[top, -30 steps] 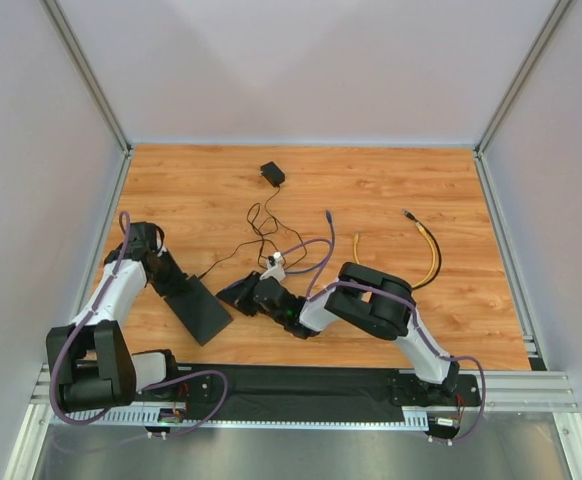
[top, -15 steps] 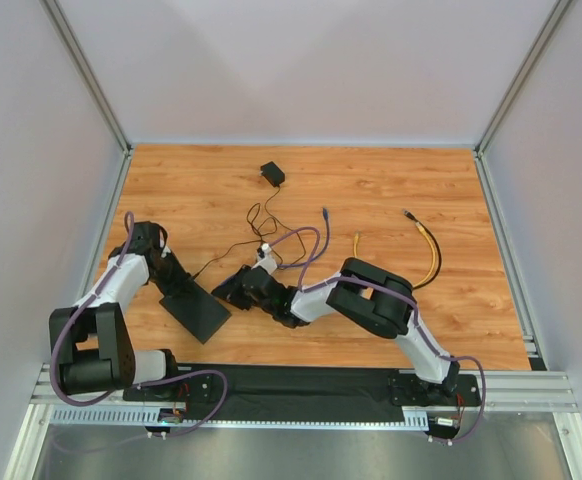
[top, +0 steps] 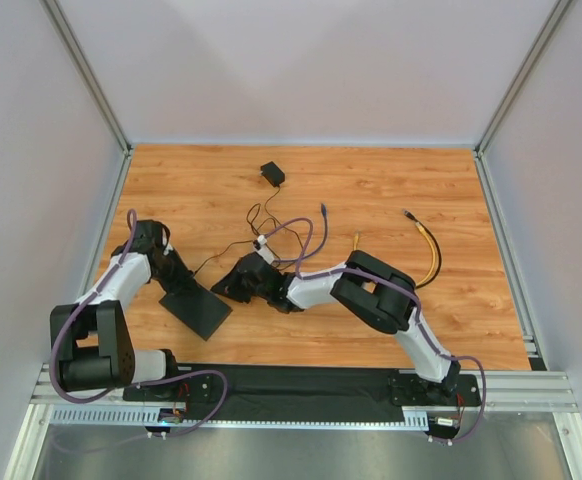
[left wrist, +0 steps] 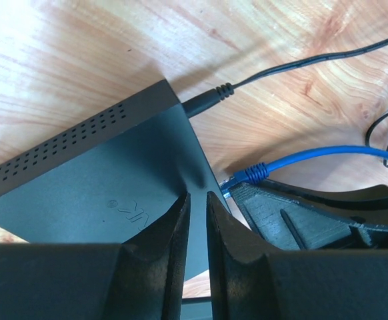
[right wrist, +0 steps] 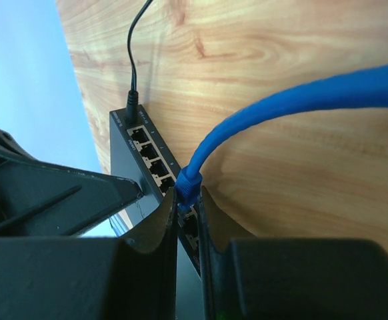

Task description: Pull the plug from the switch port

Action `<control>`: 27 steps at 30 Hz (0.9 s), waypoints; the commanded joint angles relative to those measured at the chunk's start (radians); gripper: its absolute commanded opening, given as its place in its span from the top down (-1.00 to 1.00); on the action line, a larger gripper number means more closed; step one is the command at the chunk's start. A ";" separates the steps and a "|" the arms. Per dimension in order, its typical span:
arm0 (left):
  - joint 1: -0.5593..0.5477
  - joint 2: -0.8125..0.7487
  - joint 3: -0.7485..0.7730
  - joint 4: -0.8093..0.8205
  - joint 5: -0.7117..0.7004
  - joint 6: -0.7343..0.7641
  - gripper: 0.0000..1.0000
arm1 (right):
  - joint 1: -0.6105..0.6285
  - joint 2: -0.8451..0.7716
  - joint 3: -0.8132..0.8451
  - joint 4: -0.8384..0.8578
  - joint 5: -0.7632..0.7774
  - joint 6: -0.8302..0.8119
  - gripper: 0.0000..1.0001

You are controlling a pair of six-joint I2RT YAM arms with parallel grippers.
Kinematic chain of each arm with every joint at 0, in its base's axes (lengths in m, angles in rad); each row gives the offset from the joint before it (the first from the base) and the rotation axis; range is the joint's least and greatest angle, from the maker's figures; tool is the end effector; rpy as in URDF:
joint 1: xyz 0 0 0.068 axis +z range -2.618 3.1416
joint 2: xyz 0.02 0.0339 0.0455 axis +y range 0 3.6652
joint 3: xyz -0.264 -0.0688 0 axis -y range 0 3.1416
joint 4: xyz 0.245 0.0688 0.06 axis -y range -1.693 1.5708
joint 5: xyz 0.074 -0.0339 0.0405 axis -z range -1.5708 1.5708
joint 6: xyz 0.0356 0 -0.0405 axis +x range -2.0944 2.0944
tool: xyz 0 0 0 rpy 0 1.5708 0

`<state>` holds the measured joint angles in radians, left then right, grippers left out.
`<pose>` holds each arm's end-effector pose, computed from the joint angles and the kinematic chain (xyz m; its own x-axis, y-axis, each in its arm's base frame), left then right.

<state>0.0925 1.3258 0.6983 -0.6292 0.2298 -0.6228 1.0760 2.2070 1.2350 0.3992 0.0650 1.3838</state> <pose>0.2229 0.0125 0.1710 -0.7576 -0.6407 -0.1246 -0.5685 0.7416 -0.3562 0.2188 0.4007 0.0979 -0.8853 0.4241 -0.1908 0.0944 0.5657 0.8192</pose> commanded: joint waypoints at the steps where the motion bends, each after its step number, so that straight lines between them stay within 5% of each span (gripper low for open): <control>1: -0.019 0.055 -0.054 -0.024 -0.115 0.028 0.51 | -0.054 0.017 0.073 -0.215 0.032 -0.023 0.99; 9: -0.048 0.050 -0.052 -0.033 -0.145 0.026 0.51 | -0.057 0.014 0.230 -0.516 0.055 -0.104 1.00; 18: -0.066 -0.003 -0.048 -0.038 -0.161 0.028 0.51 | -0.062 -0.039 0.029 -0.165 0.005 -0.025 1.00; 27: -0.091 -0.130 -0.042 -0.037 -0.124 0.040 0.49 | -0.128 -0.145 0.001 -0.196 -0.004 -0.211 1.00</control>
<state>0.0139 1.2568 0.6777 -0.6216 0.1432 -0.6147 0.9539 2.1452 1.2472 0.2260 0.0315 1.2926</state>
